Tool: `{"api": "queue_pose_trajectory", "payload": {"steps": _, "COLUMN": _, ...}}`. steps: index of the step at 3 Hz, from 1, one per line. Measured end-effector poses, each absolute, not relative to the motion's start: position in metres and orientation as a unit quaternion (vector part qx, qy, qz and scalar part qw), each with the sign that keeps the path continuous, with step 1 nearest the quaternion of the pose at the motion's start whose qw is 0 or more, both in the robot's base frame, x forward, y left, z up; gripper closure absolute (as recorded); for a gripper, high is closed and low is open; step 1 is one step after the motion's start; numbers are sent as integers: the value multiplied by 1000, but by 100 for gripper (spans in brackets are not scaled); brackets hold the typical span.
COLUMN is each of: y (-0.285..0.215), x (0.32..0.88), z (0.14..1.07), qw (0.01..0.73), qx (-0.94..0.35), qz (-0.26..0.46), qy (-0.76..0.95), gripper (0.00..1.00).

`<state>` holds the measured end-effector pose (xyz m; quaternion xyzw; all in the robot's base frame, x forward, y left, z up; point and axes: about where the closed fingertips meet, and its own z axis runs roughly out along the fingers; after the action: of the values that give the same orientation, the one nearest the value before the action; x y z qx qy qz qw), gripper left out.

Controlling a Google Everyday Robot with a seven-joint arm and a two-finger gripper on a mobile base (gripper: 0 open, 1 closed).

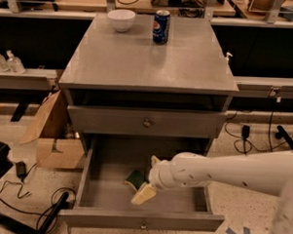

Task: Pick sponge from middle drawer and place on counter

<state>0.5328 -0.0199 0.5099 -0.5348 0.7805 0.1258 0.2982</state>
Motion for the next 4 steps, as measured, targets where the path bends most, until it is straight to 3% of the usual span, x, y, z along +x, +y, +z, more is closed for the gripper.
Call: {"api": "queue_pose_trajectory", "payload": {"steps": 4, "y": 6, "x": 596, "z": 386, "qw": 272, "qx": -501, "qz": 153, "qy": 808, "gripper": 0}}
